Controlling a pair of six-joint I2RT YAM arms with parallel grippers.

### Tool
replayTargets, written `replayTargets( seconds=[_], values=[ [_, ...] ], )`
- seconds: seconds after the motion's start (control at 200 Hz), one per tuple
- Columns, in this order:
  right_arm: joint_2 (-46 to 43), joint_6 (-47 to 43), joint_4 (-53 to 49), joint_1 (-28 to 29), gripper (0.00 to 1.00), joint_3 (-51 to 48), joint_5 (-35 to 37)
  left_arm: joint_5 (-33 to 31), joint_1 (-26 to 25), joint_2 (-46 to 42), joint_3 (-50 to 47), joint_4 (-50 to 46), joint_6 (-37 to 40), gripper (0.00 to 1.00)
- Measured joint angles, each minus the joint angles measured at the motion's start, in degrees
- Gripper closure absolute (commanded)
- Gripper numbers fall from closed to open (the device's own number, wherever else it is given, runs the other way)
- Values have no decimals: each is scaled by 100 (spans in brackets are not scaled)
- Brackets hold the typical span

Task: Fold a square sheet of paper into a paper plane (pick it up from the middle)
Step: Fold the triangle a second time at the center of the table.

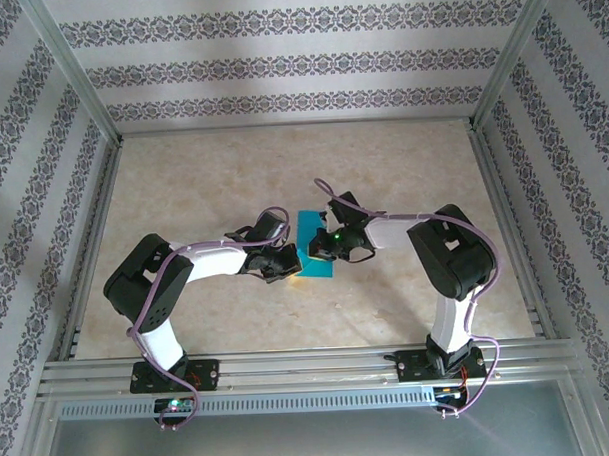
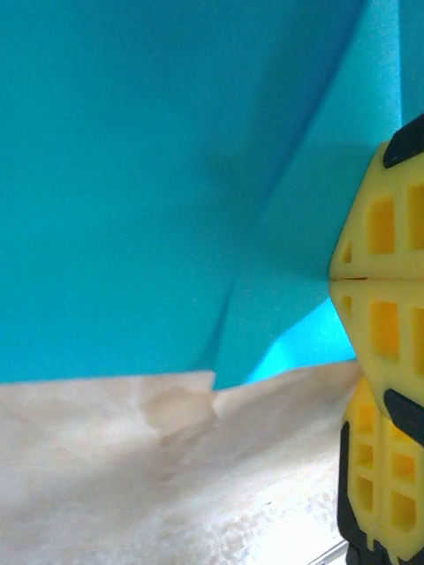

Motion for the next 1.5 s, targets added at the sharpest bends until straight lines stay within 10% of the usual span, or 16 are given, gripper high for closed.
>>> replayTargets(
  seconds=[0.55, 0.899, 1.499],
  values=[
    [-511, -282, -116, -1392, 88, -125, 269, 35, 0, 83, 306, -446, 133, 93],
    [-1690, 826, 103, -955, 57, -901, 393, 74, 133, -393, 562, -184, 190, 76],
    [-1163, 2179, 730, -385, 49, -1062, 420, -245, 190, 555, 981, 186, -20, 96]
  ],
)
